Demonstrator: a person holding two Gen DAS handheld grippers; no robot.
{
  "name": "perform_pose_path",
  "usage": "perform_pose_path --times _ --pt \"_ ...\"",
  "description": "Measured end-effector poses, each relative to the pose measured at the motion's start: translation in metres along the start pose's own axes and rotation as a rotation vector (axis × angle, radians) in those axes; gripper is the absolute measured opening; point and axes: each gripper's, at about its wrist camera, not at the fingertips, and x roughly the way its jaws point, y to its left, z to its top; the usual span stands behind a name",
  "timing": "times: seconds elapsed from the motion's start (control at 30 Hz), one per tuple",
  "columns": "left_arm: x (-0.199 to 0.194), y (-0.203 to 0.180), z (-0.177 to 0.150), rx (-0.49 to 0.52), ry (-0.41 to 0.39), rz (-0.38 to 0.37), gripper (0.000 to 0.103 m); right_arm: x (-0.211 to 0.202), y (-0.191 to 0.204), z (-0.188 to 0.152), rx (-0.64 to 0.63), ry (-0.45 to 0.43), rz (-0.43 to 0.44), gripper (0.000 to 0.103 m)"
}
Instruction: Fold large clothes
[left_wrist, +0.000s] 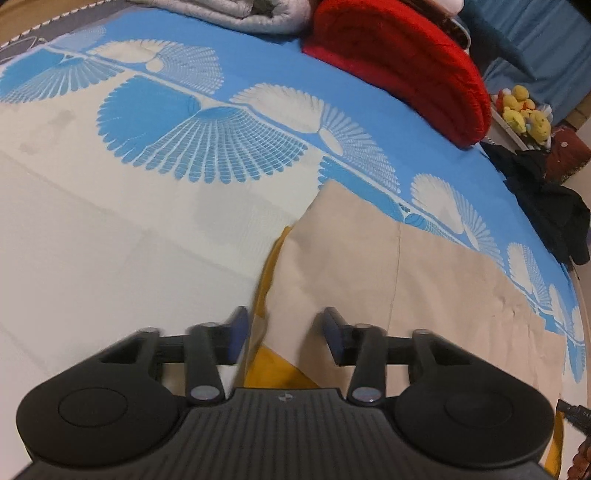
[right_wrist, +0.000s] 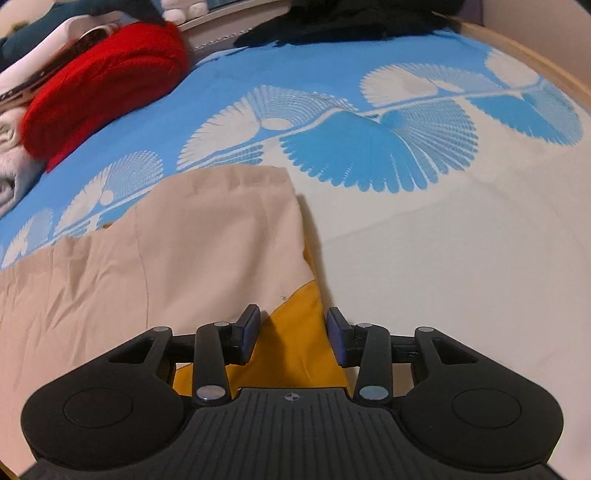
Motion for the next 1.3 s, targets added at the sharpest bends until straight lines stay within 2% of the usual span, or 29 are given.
perform_pose_path --times 0.03,0.07,0.13,0.2,0.27,0.3,0.33,0.37,0.4,0.5,0.57,0.6,0.7,0.8,0.9,0.97,1.0,1.03,1.1,1.13,1.17,1.23,1.3 --pt "-0.003 -0.002 0.001 0.016 -0.018 -0.006 0.001 -0.003 0.002 -0.001 -0.010 -0.014 0.001 0.020" --pt "-0.010 -0.005 0.003 0.032 -0.060 -0.004 0.001 -0.007 0.006 0.001 -0.026 -0.040 0.001 0.006" --pt "-0.027 -0.009 0.006 0.045 -0.174 0.002 0.001 -0.022 0.012 0.004 -0.039 -0.126 0.017 0.002" --pt "-0.036 -0.010 0.007 0.043 -0.236 -0.002 0.001 -0.033 0.015 0.012 -0.036 -0.233 0.045 0.002" --pt "-0.033 -0.014 0.006 0.061 -0.225 0.031 0.001 -0.045 0.016 0.017 -0.009 -0.328 0.084 0.002" --pt "-0.029 -0.015 0.005 0.062 -0.202 0.041 0.002 -0.047 0.015 0.017 0.000 -0.341 0.082 0.002" --pt "-0.025 -0.014 0.005 0.056 -0.163 0.046 0.004 -0.043 0.015 0.017 0.010 -0.330 0.061 0.003" --pt "-0.021 -0.012 0.005 0.048 -0.123 0.046 0.006 -0.037 0.014 0.017 0.020 -0.301 0.035 0.009" --pt "-0.018 -0.010 0.005 0.046 -0.078 0.045 0.013 -0.031 0.012 0.017 0.031 -0.260 0.014 0.014" --pt "-0.017 -0.005 0.001 0.079 0.030 0.027 0.028 -0.020 0.005 0.014 0.038 -0.141 0.026 0.016" --pt "-0.022 0.000 -0.005 0.104 0.090 -0.006 0.037 -0.016 0.004 0.009 0.005 -0.065 0.014 0.029" --pt "-0.023 0.002 -0.010 0.117 0.123 -0.015 0.044 -0.017 0.004 0.004 -0.010 -0.028 0.011 0.032" --pt "-0.030 0.009 -0.030 0.168 0.226 -0.041 0.045 -0.026 0.000 -0.012 -0.047 0.036 -0.003 0.032" --pt "-0.040 0.012 -0.054 0.271 0.289 -0.053 0.045 -0.040 -0.009 -0.032 -0.054 0.082 0.025 0.033" --pt "-0.050 0.018 -0.080 0.339 0.346 -0.063 0.044 -0.057 -0.015 -0.053 -0.071 0.113 0.040 0.033" --pt "-0.058 0.022 -0.091 0.381 0.359 -0.065 0.035 -0.067 -0.022 -0.066 -0.069 0.135 0.047 0.033" --pt "-0.063 0.023 -0.095 0.398 0.351 -0.064 0.019 -0.071 -0.025 -0.071 -0.068 0.143 0.050 0.033" --pt "-0.070 0.025 -0.096 0.397 0.335 -0.068 0.007 -0.075 -0.028 -0.075 -0.067 0.154 0.052 0.033" --pt "-0.086 0.033 -0.091 0.333 0.284 -0.100 0.003 -0.081 -0.033 -0.085 -0.071 0.184 0.055 0.030" --pt "-0.097 0.040 -0.086 0.266 0.249 -0.129 0.002 -0.084 -0.033 -0.089 -0.084 0.193 0.063 0.013" --pt "-0.105 0.046 -0.083 0.214 0.225 -0.154 0.002 -0.091 -0.031 -0.091 -0.111 0.174 0.066 0.004" --pt "-0.111 0.054 -0.083 0.171 0.227 -0.160 0.002 -0.110 -0.030 -0.088 -0.115 0.100 0.105 0.002" --pt "-0.104 0.048 -0.095 0.236 0.290 -0.088 0.002 -0.122 -0.039 -0.081 -0.028 0.061 0.150 0.002"
